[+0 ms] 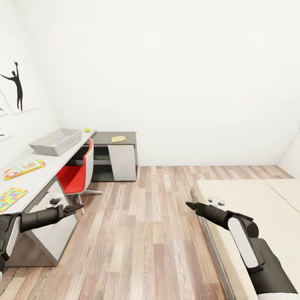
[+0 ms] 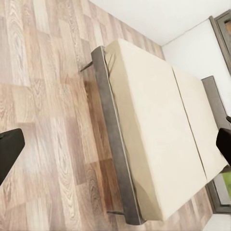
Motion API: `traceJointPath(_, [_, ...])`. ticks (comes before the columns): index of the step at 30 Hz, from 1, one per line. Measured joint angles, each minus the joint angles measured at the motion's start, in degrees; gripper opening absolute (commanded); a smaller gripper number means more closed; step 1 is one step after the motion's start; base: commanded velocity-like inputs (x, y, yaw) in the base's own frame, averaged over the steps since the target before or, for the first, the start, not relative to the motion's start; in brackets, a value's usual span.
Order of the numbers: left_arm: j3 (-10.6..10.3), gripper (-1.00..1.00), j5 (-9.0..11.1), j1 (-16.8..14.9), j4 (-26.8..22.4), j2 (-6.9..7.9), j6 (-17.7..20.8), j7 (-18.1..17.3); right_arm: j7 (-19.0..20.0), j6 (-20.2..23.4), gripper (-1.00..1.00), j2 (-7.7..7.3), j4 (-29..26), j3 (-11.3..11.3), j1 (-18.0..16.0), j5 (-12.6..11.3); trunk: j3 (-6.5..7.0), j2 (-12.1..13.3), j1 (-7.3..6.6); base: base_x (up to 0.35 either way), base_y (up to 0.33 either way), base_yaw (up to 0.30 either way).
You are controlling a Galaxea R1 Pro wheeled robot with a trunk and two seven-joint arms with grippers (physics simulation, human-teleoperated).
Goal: Put all the toys in the child's room - the three board games (two on the bed and one on the table), the two jigsaw puzzles on the table, and the tennis ball on the table - inside the toy box on the table in the child's room.
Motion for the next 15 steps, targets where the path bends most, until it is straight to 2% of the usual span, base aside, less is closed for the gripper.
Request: traceJointPath(15, [0.04, 1.0, 0.0, 0.01, -0.06, 0.0, 0.01, -0.02, 0.01, 0.0, 1.0, 0.01, -0.07, 0.01, -0.01, 0.0, 0.0, 0.0, 0.0, -0.002, 0.0, -0.026])
